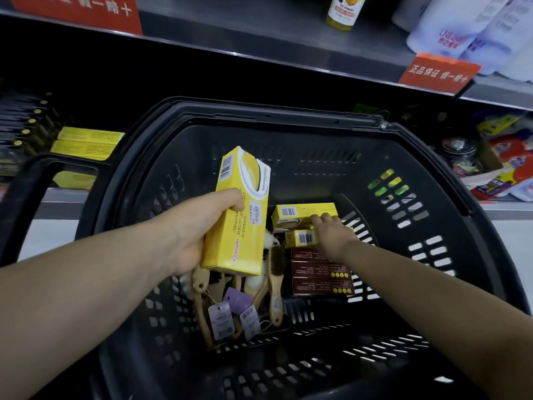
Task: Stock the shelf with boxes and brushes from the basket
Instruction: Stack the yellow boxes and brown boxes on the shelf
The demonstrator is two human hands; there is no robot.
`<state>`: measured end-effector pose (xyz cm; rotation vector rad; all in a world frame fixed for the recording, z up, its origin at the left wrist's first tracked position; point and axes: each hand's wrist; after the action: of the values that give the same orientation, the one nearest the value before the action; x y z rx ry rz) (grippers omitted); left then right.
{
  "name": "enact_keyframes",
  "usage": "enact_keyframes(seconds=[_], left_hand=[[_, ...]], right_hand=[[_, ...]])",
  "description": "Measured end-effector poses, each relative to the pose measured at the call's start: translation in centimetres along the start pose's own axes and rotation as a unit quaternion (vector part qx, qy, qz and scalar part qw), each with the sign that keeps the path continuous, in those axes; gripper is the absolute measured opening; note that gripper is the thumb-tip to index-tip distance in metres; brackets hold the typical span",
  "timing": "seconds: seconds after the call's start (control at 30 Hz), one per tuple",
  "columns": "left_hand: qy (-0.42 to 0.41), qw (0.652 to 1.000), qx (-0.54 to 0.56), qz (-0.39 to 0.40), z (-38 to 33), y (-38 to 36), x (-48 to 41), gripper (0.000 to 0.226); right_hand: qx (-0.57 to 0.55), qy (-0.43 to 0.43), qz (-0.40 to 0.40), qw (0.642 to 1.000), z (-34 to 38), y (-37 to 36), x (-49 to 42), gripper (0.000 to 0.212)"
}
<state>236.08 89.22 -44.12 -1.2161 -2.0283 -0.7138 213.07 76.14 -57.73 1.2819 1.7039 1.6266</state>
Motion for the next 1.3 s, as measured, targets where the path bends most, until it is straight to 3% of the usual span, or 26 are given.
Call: enact_keyframes(seconds=[0.03,0.2,0.23,0.3,0.33,0.4,0.43,0.5,0.63,0.8,0.93,1.0,1.07,1.13,1.23,1.3], left_hand=[[-0.005,1.0,0.0,-0.008,0.3,-0.3,-0.9,0.01],[-0.055,0.998,0.023,0.021,0.8,0.1,0.1,0.019],[-0.054,0.998,0.029,0.012,0.9,0.2,-0.2,0.022],[-0.015,0.999,0.045,-0.018,0.9,0.3,-0.5,0.022],[-0.022,0.998,0.051,-0.024,1.5,0.8,-0.8,0.021],[-0.025,0.997,0.06,-0.034,1.5,0.7,-0.7,0.026],[-0.021,0.997,0.071,-0.037,1.3,0.7,-0.6,0.03],[-0.022,0.995,0.087,-0.042,1.2,0.6,-0.4,0.034],[-0.023,0.993,0.101,-0.049,1.1,0.7,-0.7,0.034],[-0.017,0.994,0.107,-0.023,1.3,0.5,-0.8,0.034],[-0.02,0.993,0.114,-0.009,1.2,0.5,-0.7,0.034],[-0.038,0.993,0.112,0.01,1.1,0.3,-0.5,0.04],[-0.064,0.991,0.11,0.032,1.1,0.2,-0.3,0.052],[-0.082,0.99,0.106,0.038,1.2,0.3,-0.2,0.065],[-0.101,0.989,0.104,0.024,1.3,0.5,-0.2,0.073],[-0.11,0.989,0.101,0.017,1.3,0.5,-0.2,0.073]], right_hand=[[0.016,0.003,0.0,1.0,0.1,-0.4,-0.3,0.057],[0.059,0.039,0.01,0.997,0.1,0.1,-1.1,0.042],[0.026,0.041,0.007,0.999,0.0,1.1,-1.0,0.039],[-0.141,0.017,0.021,0.99,-0.1,3.6,-0.9,0.038],[-0.266,-0.01,0.041,0.963,-0.1,5.1,-0.6,0.035],[-0.511,-0.06,0.108,0.851,0.4,8.1,0.6,0.026],[-0.589,-0.07,0.141,0.793,0.7,9.4,1.1,0.025],[-0.668,-0.061,0.167,0.722,1.2,11.7,1.8,0.032],[-0.741,-0.05,0.158,0.651,2.4,14.2,2.2,0.029],[-0.766,-0.077,0.154,0.62,3.2,14.2,2.5,0.028],[-0.814,-0.106,0.19,0.539,3.9,14.0,2.9,0.043],[-0.812,-0.118,0.188,0.54,4.6,14.0,2.9,0.057],[-0.778,-0.112,0.198,0.585,5.5,14.1,3.0,0.075],[-0.747,-0.107,0.187,0.629,6.5,14.2,3.2,0.08],[-0.73,-0.128,0.104,0.663,7.2,14.2,3.2,0.091],[-0.713,-0.107,0.061,0.69,7.4,14.3,3.4,0.088]])
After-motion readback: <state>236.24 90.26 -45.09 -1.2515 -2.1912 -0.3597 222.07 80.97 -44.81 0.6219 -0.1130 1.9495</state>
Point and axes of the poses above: each hand's wrist, its own x-axis away from the middle knuckle, its own y-axis out of the back of the hand, z = x × y, and after that the axes turned 14 degrees about -z, right-handed
